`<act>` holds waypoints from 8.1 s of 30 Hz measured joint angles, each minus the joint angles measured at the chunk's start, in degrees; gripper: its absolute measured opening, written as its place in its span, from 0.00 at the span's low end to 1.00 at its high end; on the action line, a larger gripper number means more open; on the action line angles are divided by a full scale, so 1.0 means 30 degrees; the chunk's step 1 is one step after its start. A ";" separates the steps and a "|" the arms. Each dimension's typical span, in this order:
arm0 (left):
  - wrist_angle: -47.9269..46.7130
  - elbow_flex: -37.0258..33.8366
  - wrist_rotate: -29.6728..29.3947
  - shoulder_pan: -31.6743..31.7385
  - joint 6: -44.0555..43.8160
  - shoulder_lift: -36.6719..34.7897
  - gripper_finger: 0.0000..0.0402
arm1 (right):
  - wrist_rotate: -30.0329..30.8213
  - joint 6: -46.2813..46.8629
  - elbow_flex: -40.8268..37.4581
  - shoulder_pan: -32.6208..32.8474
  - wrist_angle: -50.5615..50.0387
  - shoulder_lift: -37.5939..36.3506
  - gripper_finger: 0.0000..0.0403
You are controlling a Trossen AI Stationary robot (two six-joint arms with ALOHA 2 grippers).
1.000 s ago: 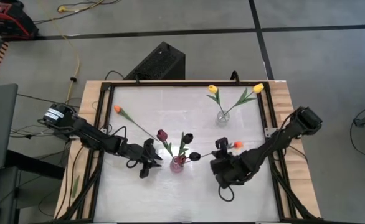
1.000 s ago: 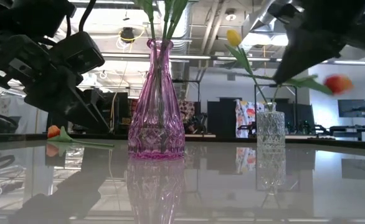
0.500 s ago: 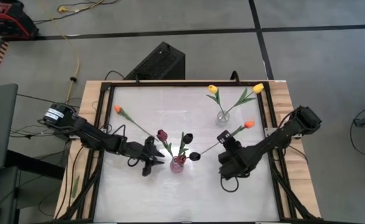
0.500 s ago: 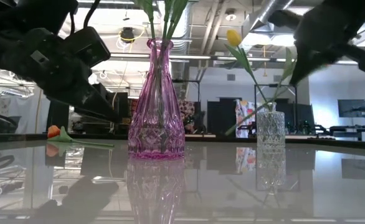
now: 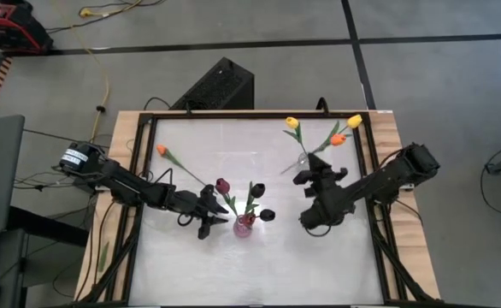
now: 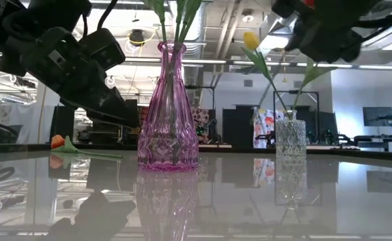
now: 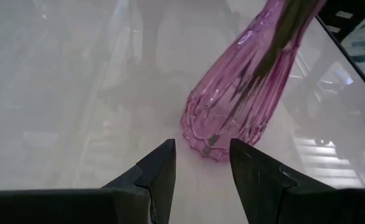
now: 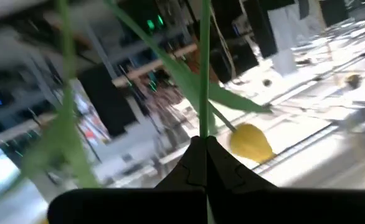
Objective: Sort flowers into vase by color
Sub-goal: Put the bottom orange flower into the transparent vase, then put the orange flower into the transparent vase
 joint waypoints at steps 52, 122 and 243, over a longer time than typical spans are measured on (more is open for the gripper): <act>0.1150 -0.0015 -0.0988 0.2980 -0.0022 0.0000 0.35 | -0.3204 -0.8424 0.0509 -0.4718 0.2650 -0.1499 0.10; -2.6989 0.7176 0.0022 1.3306 1.7154 -0.3118 0.35 | -2.2570 2.1736 -0.1327 0.2932 1.5782 -0.1192 0.55; -1.4606 1.1089 1.0553 1.0621 0.1180 0.2298 0.17 | -1.8155 0.5446 -0.1483 -0.1464 2.6731 0.4042 0.05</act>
